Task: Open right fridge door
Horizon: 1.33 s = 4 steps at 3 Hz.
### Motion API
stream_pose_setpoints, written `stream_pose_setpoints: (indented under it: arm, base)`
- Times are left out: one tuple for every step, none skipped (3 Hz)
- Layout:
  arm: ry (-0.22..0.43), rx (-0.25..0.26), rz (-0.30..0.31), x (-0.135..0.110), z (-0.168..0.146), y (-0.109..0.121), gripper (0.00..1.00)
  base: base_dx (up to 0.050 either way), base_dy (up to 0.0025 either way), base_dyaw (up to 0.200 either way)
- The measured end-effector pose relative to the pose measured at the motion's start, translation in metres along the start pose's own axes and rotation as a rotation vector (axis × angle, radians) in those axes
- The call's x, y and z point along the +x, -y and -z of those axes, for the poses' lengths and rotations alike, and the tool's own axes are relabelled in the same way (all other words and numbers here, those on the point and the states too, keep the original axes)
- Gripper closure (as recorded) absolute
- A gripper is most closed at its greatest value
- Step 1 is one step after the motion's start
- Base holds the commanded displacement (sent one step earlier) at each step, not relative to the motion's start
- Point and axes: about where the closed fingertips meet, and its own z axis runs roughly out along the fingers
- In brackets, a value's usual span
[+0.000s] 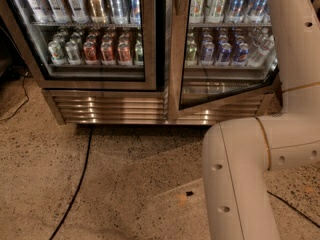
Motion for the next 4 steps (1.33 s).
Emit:
stream_pose_setpoints:
  arm:
    - [0.000,0.000,0.000,0.0000,0.0000,0.0000,0.00]
    - [0.000,0.000,0.000,0.0000,0.0000,0.0000,0.00]
    - [0.000,0.000,0.000,0.0000,0.0000,0.0000,0.00]
    - [0.000,0.000,0.000,0.0000,0.0000,0.0000,0.00]
  base:
    - [-0.050,0.00001,0.000]
    - [-0.050,-0.00010,0.001]
    - [-0.050,-0.00017,0.001]
    - [-0.050,0.00002,0.000]
